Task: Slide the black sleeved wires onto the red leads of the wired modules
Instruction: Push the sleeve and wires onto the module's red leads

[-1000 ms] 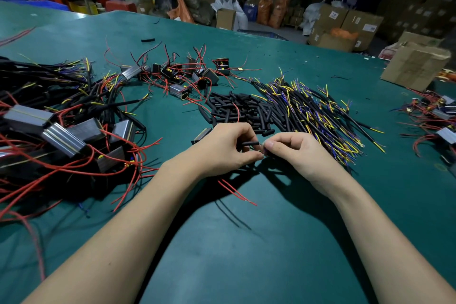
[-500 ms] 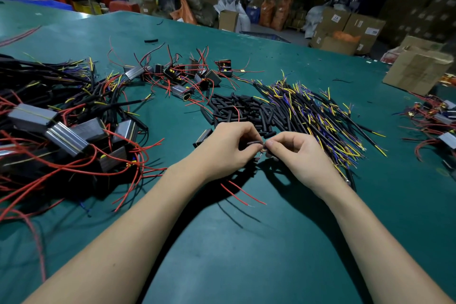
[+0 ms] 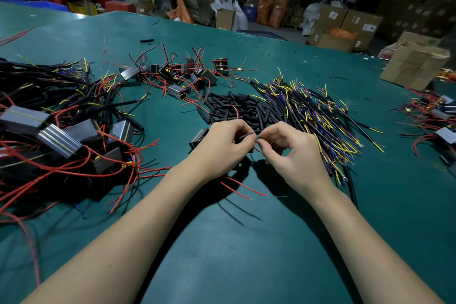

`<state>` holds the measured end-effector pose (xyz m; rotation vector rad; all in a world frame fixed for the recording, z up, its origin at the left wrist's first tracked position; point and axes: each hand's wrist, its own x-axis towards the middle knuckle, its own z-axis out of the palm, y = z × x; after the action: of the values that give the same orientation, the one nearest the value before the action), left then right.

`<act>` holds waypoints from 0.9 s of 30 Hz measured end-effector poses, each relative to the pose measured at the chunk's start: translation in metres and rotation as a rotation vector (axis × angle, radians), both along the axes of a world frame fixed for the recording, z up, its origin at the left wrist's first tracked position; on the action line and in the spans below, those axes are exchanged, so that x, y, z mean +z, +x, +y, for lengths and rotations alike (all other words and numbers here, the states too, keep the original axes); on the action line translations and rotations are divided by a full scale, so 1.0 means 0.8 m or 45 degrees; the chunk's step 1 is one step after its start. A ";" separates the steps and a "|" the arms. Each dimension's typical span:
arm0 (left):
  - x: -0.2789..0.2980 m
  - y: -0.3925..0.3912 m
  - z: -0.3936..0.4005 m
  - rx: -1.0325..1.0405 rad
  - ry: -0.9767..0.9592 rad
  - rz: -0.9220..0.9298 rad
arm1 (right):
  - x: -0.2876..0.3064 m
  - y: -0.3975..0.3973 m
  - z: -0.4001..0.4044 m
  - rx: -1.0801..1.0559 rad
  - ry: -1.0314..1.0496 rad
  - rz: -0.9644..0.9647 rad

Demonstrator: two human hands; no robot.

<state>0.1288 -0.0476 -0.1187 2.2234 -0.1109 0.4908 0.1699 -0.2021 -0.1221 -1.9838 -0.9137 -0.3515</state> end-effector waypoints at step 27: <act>0.002 -0.002 0.000 0.049 -0.019 0.082 | 0.003 0.008 -0.001 -0.002 -0.350 -0.567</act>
<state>0.1272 -0.0474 -0.1168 2.2275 -0.0303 0.4391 0.1759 -0.2029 -0.1197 -2.1982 -1.2952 -0.7214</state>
